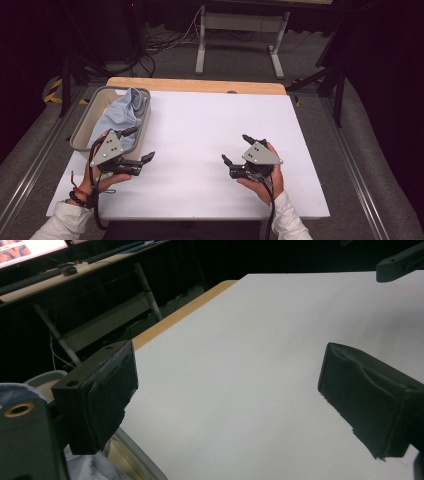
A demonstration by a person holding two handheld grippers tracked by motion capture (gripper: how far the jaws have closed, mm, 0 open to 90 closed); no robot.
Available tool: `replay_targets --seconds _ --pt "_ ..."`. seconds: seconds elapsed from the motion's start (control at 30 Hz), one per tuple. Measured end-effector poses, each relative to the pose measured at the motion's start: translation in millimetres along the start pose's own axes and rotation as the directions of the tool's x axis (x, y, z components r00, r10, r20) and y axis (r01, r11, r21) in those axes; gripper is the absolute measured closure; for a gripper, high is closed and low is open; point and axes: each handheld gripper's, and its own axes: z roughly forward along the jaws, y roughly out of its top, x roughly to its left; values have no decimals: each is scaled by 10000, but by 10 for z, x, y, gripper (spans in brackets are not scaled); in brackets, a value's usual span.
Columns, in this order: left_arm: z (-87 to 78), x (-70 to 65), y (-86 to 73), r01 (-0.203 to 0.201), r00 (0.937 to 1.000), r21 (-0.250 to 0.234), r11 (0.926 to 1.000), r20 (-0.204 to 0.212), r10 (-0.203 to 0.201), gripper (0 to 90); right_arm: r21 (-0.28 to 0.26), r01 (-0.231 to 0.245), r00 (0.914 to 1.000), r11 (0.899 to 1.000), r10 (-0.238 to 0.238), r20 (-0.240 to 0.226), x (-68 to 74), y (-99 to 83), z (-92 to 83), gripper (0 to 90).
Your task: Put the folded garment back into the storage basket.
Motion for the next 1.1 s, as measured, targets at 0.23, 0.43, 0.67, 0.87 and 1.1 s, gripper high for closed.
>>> replay_targets --seconds 0.23,0.43,0.67,0.87,1.1 --pt "-15 -82 -47 -89 9996 -222 9997 260 94 100 -72 223 9996 9997 -222 158 33 -43 -66 140" --pt "-18 -152 -154 -43 9984 -182 9998 571 54 98 -120 150 9998 9998 -148 125 35 -103 -136 138" --pt "-16 -232 -252 -161 9960 28 9999 882 158 81 -265 98 9998 9996 -94 176 57 -202 -194 145" --pt "-7 -276 -374 92 9960 282 9996 891 -116 79 -164 162 9999 9997 -161 41 94 -317 -209 144" --pt "6 -319 -524 209 9967 736 9971 767 -266 59 29 61 9998 10000 -60 -207 108 -527 -215 139"
